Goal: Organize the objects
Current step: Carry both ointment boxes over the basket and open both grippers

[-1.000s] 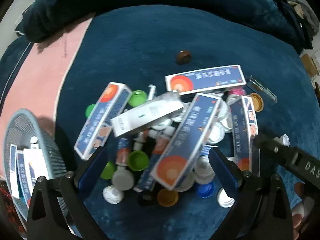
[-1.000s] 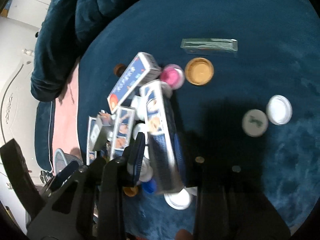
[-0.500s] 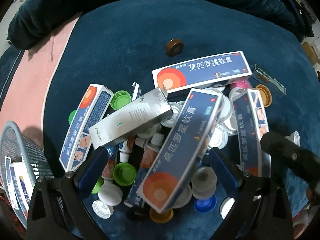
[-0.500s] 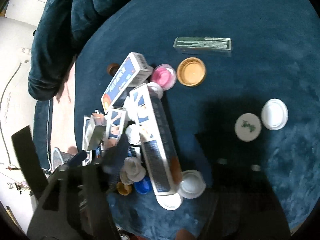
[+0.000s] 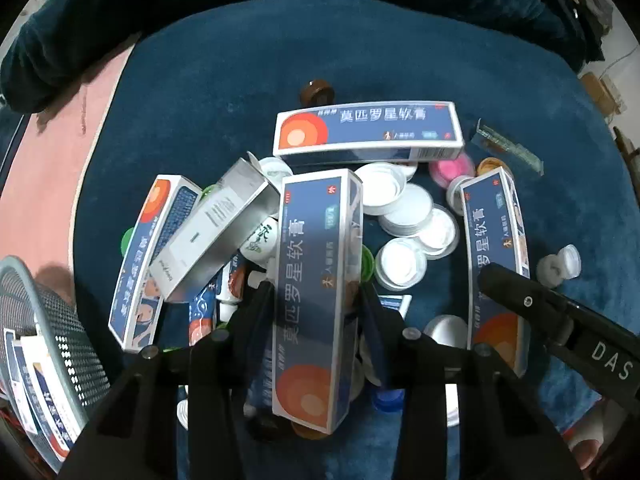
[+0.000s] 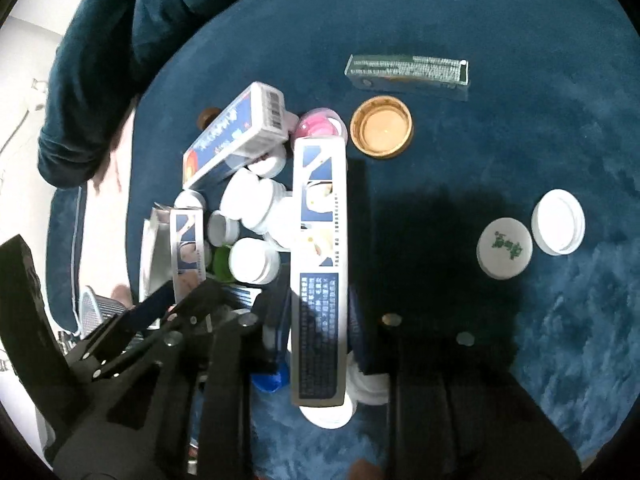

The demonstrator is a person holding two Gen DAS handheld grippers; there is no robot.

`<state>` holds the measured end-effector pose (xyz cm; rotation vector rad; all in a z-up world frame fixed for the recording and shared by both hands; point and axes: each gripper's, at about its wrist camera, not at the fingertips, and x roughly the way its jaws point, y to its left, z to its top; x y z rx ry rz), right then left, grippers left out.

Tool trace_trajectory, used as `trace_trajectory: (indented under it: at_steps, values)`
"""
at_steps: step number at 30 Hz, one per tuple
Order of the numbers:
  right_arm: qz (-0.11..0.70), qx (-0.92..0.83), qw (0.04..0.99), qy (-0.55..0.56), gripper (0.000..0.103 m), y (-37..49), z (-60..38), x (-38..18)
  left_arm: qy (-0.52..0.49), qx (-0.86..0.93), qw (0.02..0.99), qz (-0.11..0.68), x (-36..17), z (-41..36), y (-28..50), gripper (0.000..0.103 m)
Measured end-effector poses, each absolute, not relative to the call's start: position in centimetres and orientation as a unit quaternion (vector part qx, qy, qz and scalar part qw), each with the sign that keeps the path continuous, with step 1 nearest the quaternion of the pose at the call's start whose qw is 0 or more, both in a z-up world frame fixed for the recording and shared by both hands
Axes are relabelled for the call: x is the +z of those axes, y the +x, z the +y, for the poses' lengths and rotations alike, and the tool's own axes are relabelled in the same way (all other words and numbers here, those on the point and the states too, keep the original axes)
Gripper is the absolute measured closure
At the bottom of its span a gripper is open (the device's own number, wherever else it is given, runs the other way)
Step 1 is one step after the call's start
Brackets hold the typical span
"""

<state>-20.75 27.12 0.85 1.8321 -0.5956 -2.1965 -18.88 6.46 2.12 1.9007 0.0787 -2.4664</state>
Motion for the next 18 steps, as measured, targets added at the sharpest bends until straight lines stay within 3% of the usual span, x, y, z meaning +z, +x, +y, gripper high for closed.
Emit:
trace_trajectory:
  at_steps: [18]
  values:
    - [-0.205, -0.758, 0.155, 0.599, 0.078, -17.9, 23.9, 5.1, 0.566, -0.821, 0.044, 0.056, 9.2, 0.7, -14.4, 0.059]
